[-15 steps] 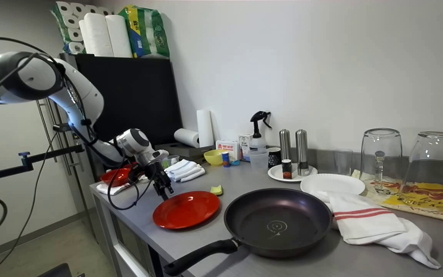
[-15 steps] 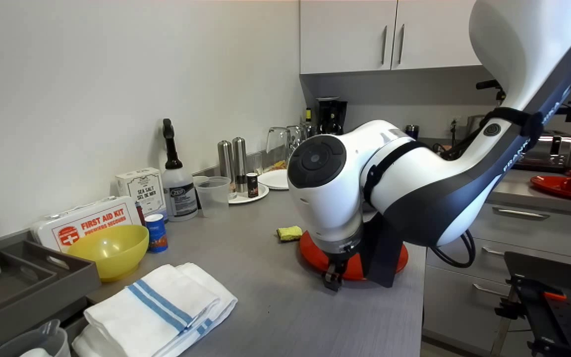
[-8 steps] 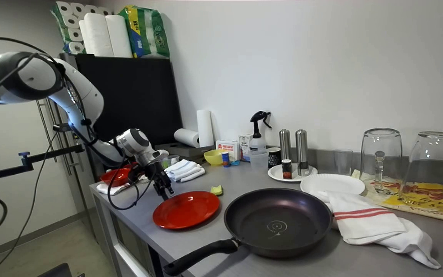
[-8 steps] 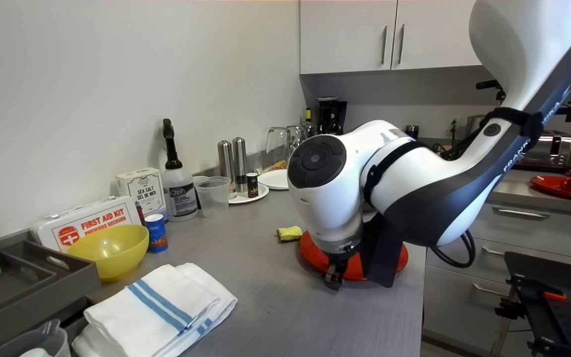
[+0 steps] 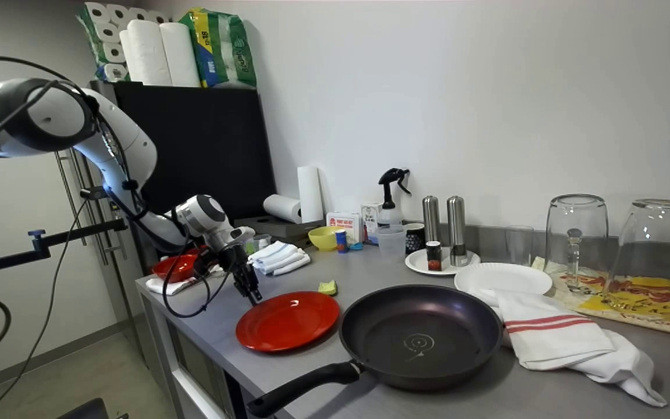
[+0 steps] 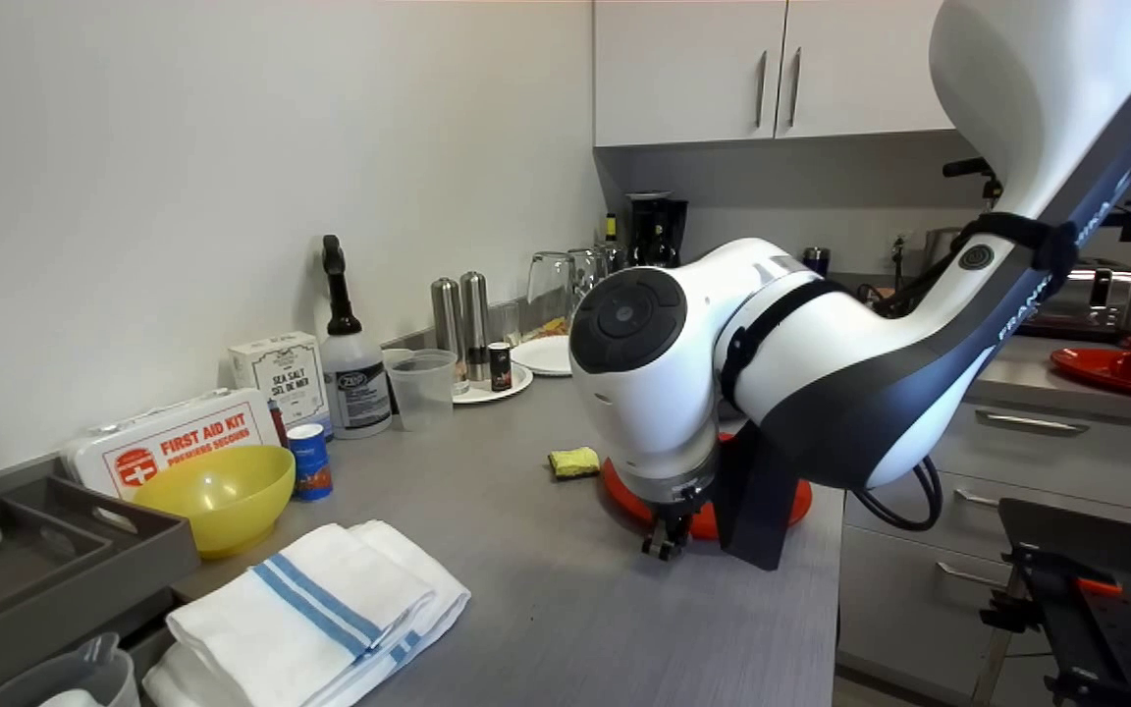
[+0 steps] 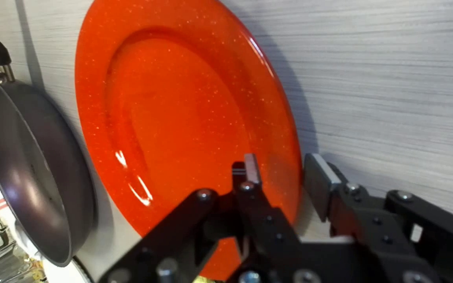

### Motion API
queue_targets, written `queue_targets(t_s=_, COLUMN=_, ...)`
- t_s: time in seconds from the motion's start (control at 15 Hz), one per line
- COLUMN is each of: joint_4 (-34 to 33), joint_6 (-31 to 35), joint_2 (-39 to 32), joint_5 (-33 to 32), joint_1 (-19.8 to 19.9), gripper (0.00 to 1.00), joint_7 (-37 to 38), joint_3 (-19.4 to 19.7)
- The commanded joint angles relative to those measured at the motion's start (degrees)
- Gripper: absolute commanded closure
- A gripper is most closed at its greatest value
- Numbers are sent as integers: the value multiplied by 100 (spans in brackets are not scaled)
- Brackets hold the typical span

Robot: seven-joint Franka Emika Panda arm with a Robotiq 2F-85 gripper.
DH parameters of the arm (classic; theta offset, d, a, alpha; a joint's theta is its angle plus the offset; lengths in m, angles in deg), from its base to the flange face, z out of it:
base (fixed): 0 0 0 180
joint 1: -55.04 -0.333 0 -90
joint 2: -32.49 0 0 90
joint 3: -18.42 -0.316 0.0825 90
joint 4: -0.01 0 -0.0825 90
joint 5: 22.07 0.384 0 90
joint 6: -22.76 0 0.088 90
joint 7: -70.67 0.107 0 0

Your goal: Turn the red plate upside down

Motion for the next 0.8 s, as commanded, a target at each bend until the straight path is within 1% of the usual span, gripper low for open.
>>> queue_targets(t_s=0.0, joint_4=34, joint_6=-109, joint_2=78, joint_5=-51, joint_1=51, gripper=93, joint_7=-60, joint_3=-70)
queue_targets(t_s=0.2, joint_4=33, joint_6=-110, joint_2=77, joint_5=-37, joint_1=62, gripper=98, joint_7=-74, joint_3=-78)
queue_targets(t_s=0.4, joint_4=31, joint_6=-121, joint_2=77, joint_5=-27, joint_1=67, gripper=95, joint_7=-78, joint_3=-81)
queue_targets(t_s=0.47, joint_4=31, joint_6=-116, joint_2=76, joint_5=-2, joint_1=74, gripper=92, joint_7=-82, joint_3=-88)
queue_targets(t_s=0.53, joint_4=34, joint_6=-108, joint_2=76, joint_5=78, joint_1=98, gripper=94, joint_7=-103, joint_3=-112)
queue_targets(t_s=0.67, joint_4=54, joint_6=-10, joint_2=74, joint_5=406, joint_1=197, gripper=94, joint_7=-169, joint_3=-202)
queue_targets(t_s=0.73, joint_4=65, joint_6=45, joint_2=72, joint_5=574, joint_1=239, gripper=85, joint_7=-182, joint_3=-242)
